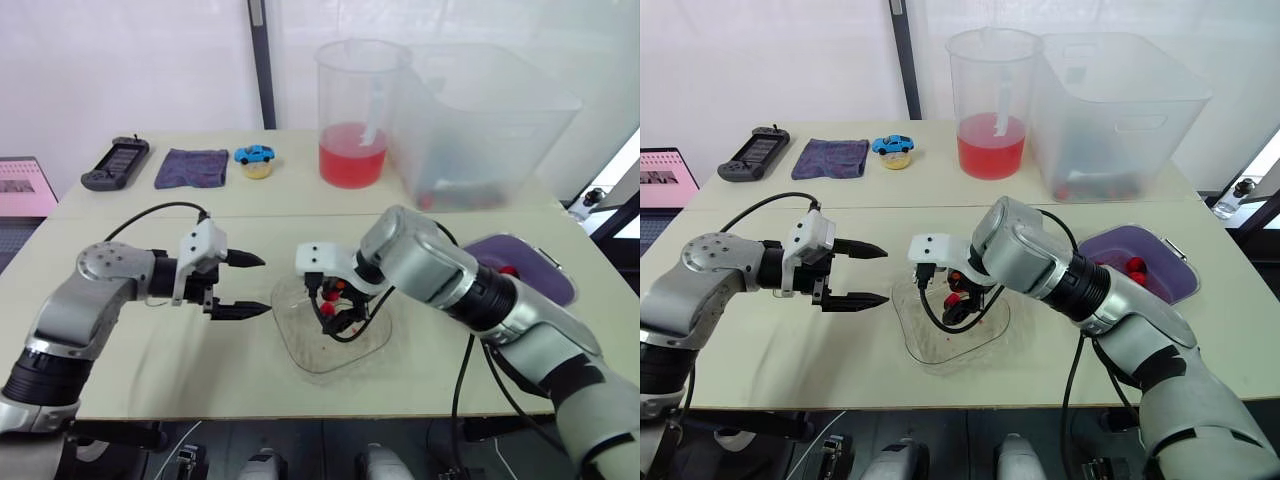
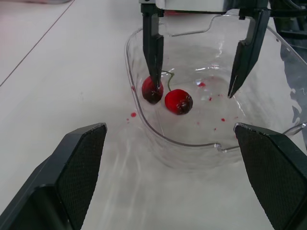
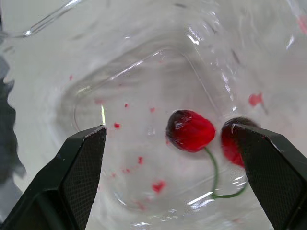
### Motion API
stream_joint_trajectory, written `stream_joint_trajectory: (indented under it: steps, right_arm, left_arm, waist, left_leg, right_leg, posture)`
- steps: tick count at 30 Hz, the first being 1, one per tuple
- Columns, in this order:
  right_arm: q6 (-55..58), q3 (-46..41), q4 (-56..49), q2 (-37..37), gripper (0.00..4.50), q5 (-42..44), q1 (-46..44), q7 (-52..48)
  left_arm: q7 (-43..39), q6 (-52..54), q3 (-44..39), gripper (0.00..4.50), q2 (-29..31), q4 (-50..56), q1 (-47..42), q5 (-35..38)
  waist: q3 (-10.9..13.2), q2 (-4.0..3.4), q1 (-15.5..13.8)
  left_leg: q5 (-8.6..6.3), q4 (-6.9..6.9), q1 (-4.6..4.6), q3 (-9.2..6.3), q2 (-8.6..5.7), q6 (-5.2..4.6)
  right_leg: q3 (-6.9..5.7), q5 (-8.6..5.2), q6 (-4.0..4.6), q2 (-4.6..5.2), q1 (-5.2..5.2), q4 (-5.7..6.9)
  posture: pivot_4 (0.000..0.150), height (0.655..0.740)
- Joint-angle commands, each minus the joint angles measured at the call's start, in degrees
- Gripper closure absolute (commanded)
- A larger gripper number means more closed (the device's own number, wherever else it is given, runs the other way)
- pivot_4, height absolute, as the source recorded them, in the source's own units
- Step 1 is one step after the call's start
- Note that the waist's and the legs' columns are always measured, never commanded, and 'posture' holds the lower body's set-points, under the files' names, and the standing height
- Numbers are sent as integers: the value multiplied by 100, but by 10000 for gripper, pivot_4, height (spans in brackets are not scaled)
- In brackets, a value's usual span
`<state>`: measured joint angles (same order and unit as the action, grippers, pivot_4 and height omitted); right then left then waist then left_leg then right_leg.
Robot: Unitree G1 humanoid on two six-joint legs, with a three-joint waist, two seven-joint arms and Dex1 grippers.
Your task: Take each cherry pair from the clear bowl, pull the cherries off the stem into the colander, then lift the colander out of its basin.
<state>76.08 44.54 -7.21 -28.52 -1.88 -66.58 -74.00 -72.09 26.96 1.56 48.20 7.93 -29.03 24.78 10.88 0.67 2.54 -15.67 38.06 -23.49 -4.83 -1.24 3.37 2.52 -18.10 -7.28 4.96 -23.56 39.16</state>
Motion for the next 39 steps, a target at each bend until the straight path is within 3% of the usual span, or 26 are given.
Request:
stream_joint_trajectory:
  steps: [1,11,16,24,29,34,39]
  right_arm:
    - [487,-170,-285,79,284,287,89,436]
    - [821,-413,27,543,284,779,378,1667]
    - [790,-410,101,526,22435,1027,359,1992]
    - [772,-332,-43,344,22435,1391,301,2242]
    - [553,-120,-281,43,37511,1616,248,2096]
    - [-454,38,-788,-467,37511,1611,156,1679]
    - [-2995,-275,-1168,-1209,37511,1162,224,940]
  left_arm:
    - [-21,-96,-28,0,9,62,-92,16]
    - [-111,-29,-96,0,6,10,-191,115]
    - [-108,30,-133,0,28,36,-188,170]
    - [-96,48,-151,0,37,52,-185,199]
    - [-94,42,-146,0,26,46,-195,198]
    - [-75,54,-158,0,-1,35,-207,222]
    - [22,310,-302,0,-127,32,-325,527]
  waist:
    - [0,0,4]
    - [0,0,17]
    - [0,0,14]
    - [0,0,20]
    - [0,0,15]
    - [0,0,16]
    - [1,1,7]
  left_leg:
    - [0,0,0,0,0,-1]
    - [-2,-2,0,1,1,-3]
    - [-2,-1,0,1,0,-4]
    - [-2,-1,0,1,0,-4]
    - [-3,-1,0,1,0,-5]
    - [-3,-1,0,2,0,-5]
    - [-3,-1,0,2,1,-6]
  right_leg:
    - [0,0,0,0,-1,0]
    - [0,0,0,-1,-3,2]
    - [0,0,0,0,-2,2]
    - [0,0,0,-1,-3,2]
    - [0,0,0,-1,-2,2]
    - [0,0,0,-1,-3,1]
    - [0,0,0,-1,0,-2]
  posture:
    - [1500,7337]
    - [1500,7337]
    - [1500,7337]
    - [1500,7337]
    - [1500,7337]
    - [1500,7337]
    - [1500,7337]
